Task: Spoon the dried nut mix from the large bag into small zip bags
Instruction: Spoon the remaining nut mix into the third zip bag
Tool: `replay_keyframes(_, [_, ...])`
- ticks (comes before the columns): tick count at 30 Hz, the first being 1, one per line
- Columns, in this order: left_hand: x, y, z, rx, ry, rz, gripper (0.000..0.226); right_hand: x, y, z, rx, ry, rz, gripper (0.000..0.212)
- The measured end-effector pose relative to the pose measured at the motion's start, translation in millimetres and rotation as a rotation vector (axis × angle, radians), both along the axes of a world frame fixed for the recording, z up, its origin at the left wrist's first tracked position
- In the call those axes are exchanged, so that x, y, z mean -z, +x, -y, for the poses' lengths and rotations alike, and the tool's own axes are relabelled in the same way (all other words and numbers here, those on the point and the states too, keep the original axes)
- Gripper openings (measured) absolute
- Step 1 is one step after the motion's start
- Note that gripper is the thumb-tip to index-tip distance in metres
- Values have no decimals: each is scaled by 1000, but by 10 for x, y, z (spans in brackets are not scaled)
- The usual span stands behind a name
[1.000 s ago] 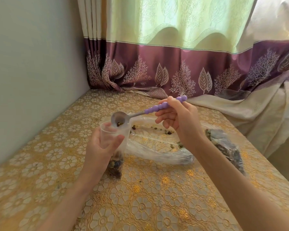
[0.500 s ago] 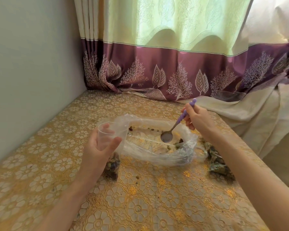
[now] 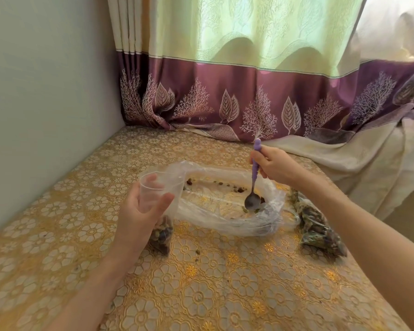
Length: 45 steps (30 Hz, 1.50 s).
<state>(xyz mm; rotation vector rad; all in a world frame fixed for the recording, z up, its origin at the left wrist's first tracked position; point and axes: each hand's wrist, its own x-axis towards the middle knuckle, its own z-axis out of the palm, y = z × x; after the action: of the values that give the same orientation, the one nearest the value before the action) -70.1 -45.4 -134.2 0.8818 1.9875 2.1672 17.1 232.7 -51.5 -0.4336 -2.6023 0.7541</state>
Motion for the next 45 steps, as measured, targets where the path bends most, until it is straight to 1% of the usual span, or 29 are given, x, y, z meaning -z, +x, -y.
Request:
replay_keyframes(2, [2, 1, 3, 5, 12, 0, 69, -48, -67, 29, -47, 57, 87, 36])
replay_keyframes(4, [2, 7, 5, 18, 24, -7, 66, -80, -148, 55, -94, 59, 185, 36])
replay_keyframes(7, [3, 8, 3, 21, 24, -19, 68, -75, -255, 68, -150, -49, 303, 38])
replay_keyframes(10, [11, -9, 4, 21, 28, -13, 66, -6, -316, 54, -173, -111, 390, 35])
replay_keyframes(14, [29, -23, -2, 32, 25, -10, 64, 105, -285, -45, -157, -157, 438, 36])
replay_keyframes(20, [10, 0, -9, 20, 28, -25, 65, 164, -137, -261, -56, -132, 460, 43])
replay_keyframes(23, [3, 7, -6, 15, 26, -23, 65, 192, -49, -352, 21, -194, 501, 49])
replay_keyframes(25, [10, 2, -2, 15, 25, -23, 64, 214, 12, -386, 66, -237, 547, 48])
replay_keyframes(28, [16, 1, -1, 17, 26, -18, 63, 234, 79, -411, 78, -305, 592, 52])
replay_keyframes(31, [3, 12, 1, 16, 27, -26, 65, 254, 99, -442, 46, -499, 634, 57])
replay_keyframes(33, [-7, 23, 3, 17, 27, -26, 65, 276, 109, -463, 22, -630, 624, 59])
replay_keyframes(37, [-13, 39, 12, 13, 20, -25, 64, 307, 124, -481, 39, -781, 505, 58])
replay_keyframes(41, [-6, 29, 15, 15, 10, -21, 65, 301, 103, -474, 95, -861, 362, 61])
replay_keyframes(45, [0, 23, 7, 17, -3, -15, 65, 244, 86, -421, 136, -863, 225, 56])
